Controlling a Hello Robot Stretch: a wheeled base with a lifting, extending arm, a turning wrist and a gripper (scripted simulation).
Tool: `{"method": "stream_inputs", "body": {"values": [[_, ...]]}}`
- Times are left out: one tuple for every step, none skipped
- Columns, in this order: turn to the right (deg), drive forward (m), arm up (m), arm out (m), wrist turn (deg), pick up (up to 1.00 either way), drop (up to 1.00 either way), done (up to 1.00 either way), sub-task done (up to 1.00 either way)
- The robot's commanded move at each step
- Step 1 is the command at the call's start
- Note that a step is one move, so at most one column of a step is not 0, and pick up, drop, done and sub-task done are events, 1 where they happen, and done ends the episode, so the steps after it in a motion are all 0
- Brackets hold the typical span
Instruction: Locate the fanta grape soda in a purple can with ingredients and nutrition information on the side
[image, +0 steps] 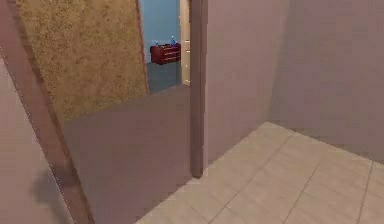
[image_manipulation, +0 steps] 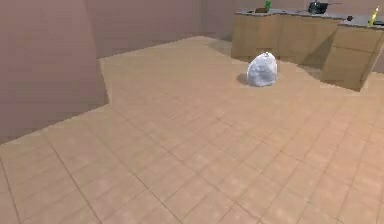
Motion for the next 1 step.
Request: {"method": "stream_inputs", "body": {"values": [[0.0, 0.95, 0.0, 0.0, 0.0, 0.0, 0.0, 0.0, 0.0]]}}
